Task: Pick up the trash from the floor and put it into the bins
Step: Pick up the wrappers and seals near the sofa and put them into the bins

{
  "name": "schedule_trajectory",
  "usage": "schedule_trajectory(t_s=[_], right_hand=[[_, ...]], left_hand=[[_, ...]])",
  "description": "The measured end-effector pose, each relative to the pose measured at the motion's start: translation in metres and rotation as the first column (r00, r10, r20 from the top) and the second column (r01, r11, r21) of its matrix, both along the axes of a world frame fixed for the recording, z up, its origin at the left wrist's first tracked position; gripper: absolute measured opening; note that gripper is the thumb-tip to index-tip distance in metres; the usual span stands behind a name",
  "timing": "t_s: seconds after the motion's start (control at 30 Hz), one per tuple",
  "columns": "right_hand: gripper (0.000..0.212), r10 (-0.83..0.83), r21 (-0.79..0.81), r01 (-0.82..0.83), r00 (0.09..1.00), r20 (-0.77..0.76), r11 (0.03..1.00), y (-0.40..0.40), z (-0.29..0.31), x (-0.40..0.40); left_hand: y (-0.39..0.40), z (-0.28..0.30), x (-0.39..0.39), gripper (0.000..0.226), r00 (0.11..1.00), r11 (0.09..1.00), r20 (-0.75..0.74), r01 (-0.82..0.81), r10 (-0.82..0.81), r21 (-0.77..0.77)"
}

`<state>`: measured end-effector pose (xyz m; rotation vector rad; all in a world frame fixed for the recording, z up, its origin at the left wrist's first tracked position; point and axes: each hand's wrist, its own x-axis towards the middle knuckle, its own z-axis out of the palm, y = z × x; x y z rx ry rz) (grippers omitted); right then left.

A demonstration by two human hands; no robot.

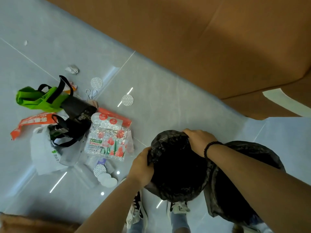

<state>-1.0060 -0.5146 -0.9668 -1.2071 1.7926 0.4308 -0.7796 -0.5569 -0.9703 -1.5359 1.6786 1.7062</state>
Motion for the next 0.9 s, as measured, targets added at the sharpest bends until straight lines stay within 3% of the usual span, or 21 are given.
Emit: schedule_trajectory(t_s=[0.2,0.33,0.43,0.53,0.63,0.7,0.73,0.8,0.9], right_hand=[[0.023,-0.266,-0.076,0.264,0.964,-0.022,0.962,-0.017,0.006,-0.038],[0.027,-0.433,-0.118,0.426,0.9,-0.044,0.897,-0.034,0.002,-0.058],[0.027,-0.511,-0.152,0.495,0.853,-0.101,0.856,-0.038,-0.004,-0.059],[0.022,-0.583,-0.137,0.567,0.798,-0.155,0.813,-0.035,-0.009,-0.056],[0.023,-0.651,-0.114,0.641,0.741,-0.165,0.759,-0.031,-0.01,-0.05],[0.034,-0.692,-0.069,0.692,0.703,-0.166,0.719,-0.029,-0.005,-0.042],[0.044,-0.707,-0.044,0.711,0.687,-0.17,0.702,-0.027,-0.001,-0.038],[0.065,-0.734,-0.032,0.742,0.653,-0.187,0.669,-0.027,0.01,-0.027],[0.074,-0.789,-0.144,0.777,0.594,-0.154,0.613,-0.029,0.024,-0.014]], left_hand=[[-0.038,-0.01,0.007,0.017,0.965,0.962,-0.035,-0.262,0.26,-0.082],[-0.061,-0.029,0.01,0.022,0.912,0.901,-0.006,-0.408,0.411,-0.147],[-0.074,-0.043,0.007,0.015,0.913,0.904,0.043,-0.393,0.405,-0.166],[-0.081,-0.044,0.002,0.026,0.87,0.862,0.047,-0.478,0.491,-0.167],[-0.078,-0.024,-0.008,0.033,0.739,0.677,-0.062,-0.644,0.671,-0.356],[-0.067,-0.003,-0.021,0.039,0.665,0.555,-0.183,-0.719,0.724,-0.418],[-0.056,0.008,-0.029,0.043,0.676,0.583,-0.225,-0.726,0.702,-0.365],[-0.034,0.026,-0.044,0.059,0.781,0.76,-0.229,-0.621,0.581,-0.192],[-0.019,0.038,-0.06,0.082,0.922,0.922,-0.09,-0.382,0.376,-0.066]])
